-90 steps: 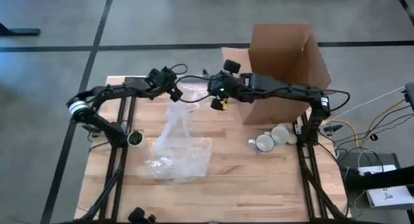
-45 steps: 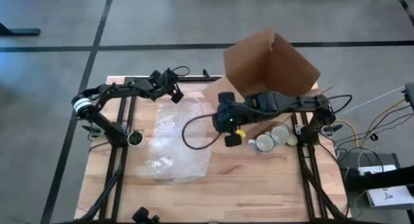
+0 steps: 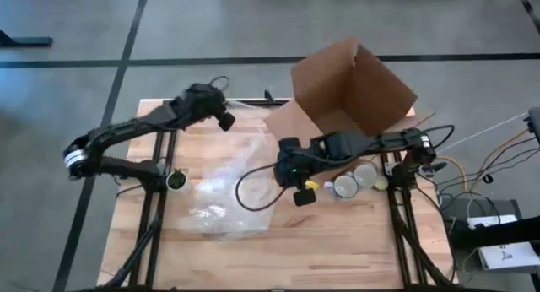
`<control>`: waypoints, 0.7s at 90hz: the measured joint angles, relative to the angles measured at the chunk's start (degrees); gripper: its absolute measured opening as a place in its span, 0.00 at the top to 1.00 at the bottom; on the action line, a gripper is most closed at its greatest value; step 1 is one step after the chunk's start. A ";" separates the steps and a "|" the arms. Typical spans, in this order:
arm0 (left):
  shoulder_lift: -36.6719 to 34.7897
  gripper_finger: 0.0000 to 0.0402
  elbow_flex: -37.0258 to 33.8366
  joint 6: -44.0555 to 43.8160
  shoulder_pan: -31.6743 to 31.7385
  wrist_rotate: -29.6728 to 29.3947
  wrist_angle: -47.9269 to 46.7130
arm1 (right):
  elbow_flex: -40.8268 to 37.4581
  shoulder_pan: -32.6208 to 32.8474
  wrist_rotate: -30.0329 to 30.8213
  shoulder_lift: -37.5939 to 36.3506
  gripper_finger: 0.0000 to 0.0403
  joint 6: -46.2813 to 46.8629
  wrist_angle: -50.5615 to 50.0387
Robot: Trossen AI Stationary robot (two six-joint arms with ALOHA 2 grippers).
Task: Wrap mug
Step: Prepare the right bubble wrap
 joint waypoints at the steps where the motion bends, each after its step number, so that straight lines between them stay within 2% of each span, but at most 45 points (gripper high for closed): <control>1: -0.74 0.78 0.03 -0.25 -0.03 1.04 0.05 | -0.38 -0.12 0.46 0.00 0.98 -0.17 0.05; 14: -7.97 0.67 -0.42 -2.85 -0.84 12.02 -0.11 | -4.41 -2.95 13.42 0.04 1.00 -2.43 1.19; 22: -10.05 0.61 -1.21 -4.42 -1.60 13.12 -0.53 | -5.62 -6.02 20.14 0.04 1.00 -4.56 1.62; 31: -10.66 0.57 -1.73 -6.06 -3.05 13.37 -2.91 | -6.00 -11.31 24.05 0.04 1.00 -6.70 1.75; 47: -10.66 0.53 -1.75 -7.91 -8.44 15.90 -9.19 | -4.51 -18.53 23.43 -0.12 1.00 -2.51 1.25; 55: -10.58 0.54 -1.80 -9.02 -13.57 17.27 -13.79 | -3.65 -18.43 19.90 -0.51 1.00 -4.65 1.01; 63: -10.37 0.56 -2.58 -11.84 -20.13 17.10 -14.72 | -2.11 -16.33 19.03 -0.66 0.99 -7.75 0.97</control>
